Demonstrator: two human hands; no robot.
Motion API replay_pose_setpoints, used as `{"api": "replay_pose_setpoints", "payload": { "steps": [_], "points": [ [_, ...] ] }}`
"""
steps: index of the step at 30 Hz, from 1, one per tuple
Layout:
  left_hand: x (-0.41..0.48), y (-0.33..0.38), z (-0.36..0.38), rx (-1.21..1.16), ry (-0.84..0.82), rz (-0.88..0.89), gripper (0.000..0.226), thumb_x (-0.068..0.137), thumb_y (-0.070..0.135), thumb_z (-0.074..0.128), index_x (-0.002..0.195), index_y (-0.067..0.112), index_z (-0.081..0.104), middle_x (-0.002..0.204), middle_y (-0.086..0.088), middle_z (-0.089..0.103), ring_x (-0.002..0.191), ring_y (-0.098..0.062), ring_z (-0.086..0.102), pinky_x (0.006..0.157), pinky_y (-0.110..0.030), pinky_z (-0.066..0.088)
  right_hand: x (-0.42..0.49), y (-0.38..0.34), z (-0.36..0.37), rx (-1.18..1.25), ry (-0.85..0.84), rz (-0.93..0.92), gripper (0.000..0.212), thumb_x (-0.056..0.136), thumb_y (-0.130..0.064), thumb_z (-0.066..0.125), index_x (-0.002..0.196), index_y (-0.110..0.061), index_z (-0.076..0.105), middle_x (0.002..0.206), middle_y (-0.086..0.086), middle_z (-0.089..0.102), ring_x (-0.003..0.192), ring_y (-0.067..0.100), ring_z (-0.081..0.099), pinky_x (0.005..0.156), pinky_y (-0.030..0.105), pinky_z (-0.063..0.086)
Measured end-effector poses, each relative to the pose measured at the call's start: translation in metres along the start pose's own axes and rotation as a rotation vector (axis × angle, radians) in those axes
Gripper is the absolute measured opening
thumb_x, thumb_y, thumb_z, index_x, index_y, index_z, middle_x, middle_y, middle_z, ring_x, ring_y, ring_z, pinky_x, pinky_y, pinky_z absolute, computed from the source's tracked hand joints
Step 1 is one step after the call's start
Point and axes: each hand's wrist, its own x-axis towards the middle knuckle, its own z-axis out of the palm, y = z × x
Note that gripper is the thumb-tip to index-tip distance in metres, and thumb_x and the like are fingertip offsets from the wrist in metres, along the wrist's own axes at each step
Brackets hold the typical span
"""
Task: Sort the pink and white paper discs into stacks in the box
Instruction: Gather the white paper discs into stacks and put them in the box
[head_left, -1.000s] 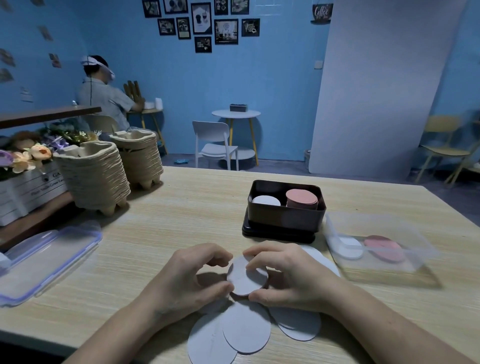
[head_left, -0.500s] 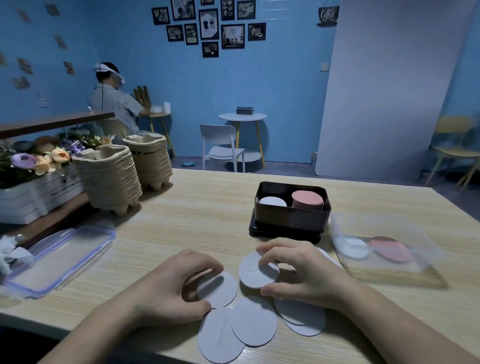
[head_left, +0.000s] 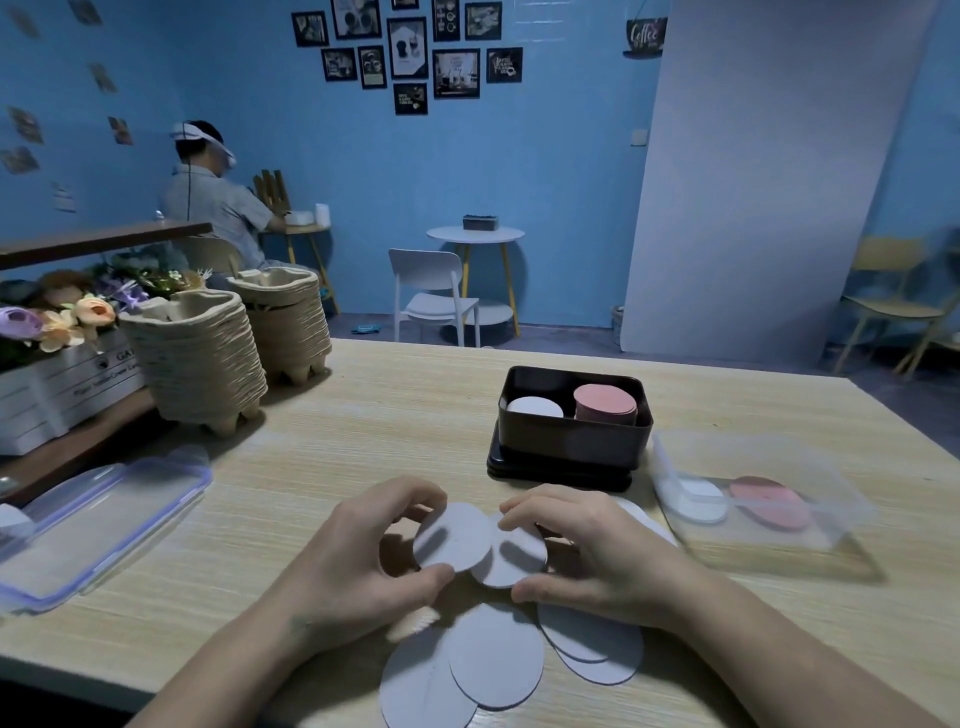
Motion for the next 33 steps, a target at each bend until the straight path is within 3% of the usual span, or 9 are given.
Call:
{"api": "replay_pose_setpoints", "payload": {
  "steps": [3, 6, 10, 15, 19, 24, 33],
  "points": [
    [0.006, 0.005, 0.009, 0.021, -0.022, 0.017, 0.046, 0.077, 0.041, 0.083, 0.118, 0.030, 0.065, 0.112, 0.021, 0.068, 0.110, -0.004, 0.066, 0.091, -0.019, 0.051, 0.001, -0.002, 0.001, -0.001, 0.001, -0.036, 0.046, 0.091, -0.049, 0.077, 0.130, -0.031, 0.061, 0.132, -0.009, 0.062, 0.115, 0.010, 0.061, 0.091, 0.026, 0.053],
    [0.007, 0.007, 0.016, 0.042, 0.006, 0.040, 0.044, 0.078, 0.040, 0.084, 0.117, 0.029, 0.065, 0.109, 0.021, 0.068, 0.106, -0.005, 0.067, 0.089, -0.026, 0.054, 0.000, -0.002, 0.002, -0.011, -0.006, -0.034, 0.039, 0.091, -0.044, 0.080, 0.123, -0.027, 0.065, 0.134, -0.010, 0.060, 0.107, 0.003, 0.058, 0.084, 0.013, 0.047],
    [0.007, 0.009, 0.019, 0.042, 0.059, 0.079, 0.040, 0.078, 0.035, 0.085, 0.112, 0.024, 0.068, 0.105, 0.017, 0.071, 0.102, -0.011, 0.069, 0.086, -0.035, 0.056, 0.001, -0.001, 0.003, 0.013, 0.000, -0.007, 0.031, 0.089, -0.043, 0.082, 0.110, -0.026, 0.066, 0.133, -0.011, 0.060, 0.097, 0.008, 0.061, 0.079, 0.015, 0.048],
    [0.006, 0.008, 0.022, 0.063, 0.029, 0.105, 0.043, 0.082, 0.045, 0.082, 0.117, 0.024, 0.067, 0.116, 0.019, 0.071, 0.109, -0.003, 0.068, 0.091, -0.036, 0.057, 0.005, -0.003, 0.006, 0.042, 0.062, -0.042, 0.027, 0.090, -0.042, 0.081, 0.098, -0.022, 0.064, 0.133, -0.007, 0.063, 0.126, 0.006, 0.060, 0.094, 0.031, 0.053],
    [0.005, 0.005, 0.023, 0.069, 0.007, 0.086, 0.046, 0.085, 0.052, 0.078, 0.120, 0.025, 0.066, 0.123, 0.021, 0.069, 0.114, 0.001, 0.066, 0.094, -0.034, 0.057, 0.005, -0.004, 0.005, 0.051, 0.102, -0.055, 0.029, 0.088, -0.040, 0.083, 0.096, -0.020, 0.065, 0.133, -0.004, 0.065, 0.130, 0.000, 0.056, 0.099, 0.026, 0.052],
    [0.004, 0.004, 0.022, 0.044, -0.001, 0.072, 0.050, 0.088, 0.058, 0.074, 0.125, 0.025, 0.067, 0.124, 0.022, 0.069, 0.113, 0.000, 0.067, 0.093, -0.032, 0.057, 0.008, -0.004, 0.007, 0.089, 0.166, -0.084, 0.030, 0.084, -0.037, 0.086, 0.093, -0.016, 0.067, 0.129, -0.003, 0.068, 0.122, -0.003, 0.059, 0.093, 0.011, 0.046],
    [0.005, 0.005, 0.022, 0.030, -0.022, 0.128, 0.044, 0.086, 0.041, 0.084, 0.121, 0.023, 0.068, 0.117, 0.017, 0.071, 0.109, -0.010, 0.069, 0.089, -0.039, 0.057, 0.007, -0.003, 0.008, 0.151, 0.178, -0.105, 0.030, 0.082, -0.033, 0.088, 0.088, -0.018, 0.063, 0.126, 0.003, 0.071, 0.133, -0.002, 0.056, 0.089, 0.020, 0.054]
  ]
}}
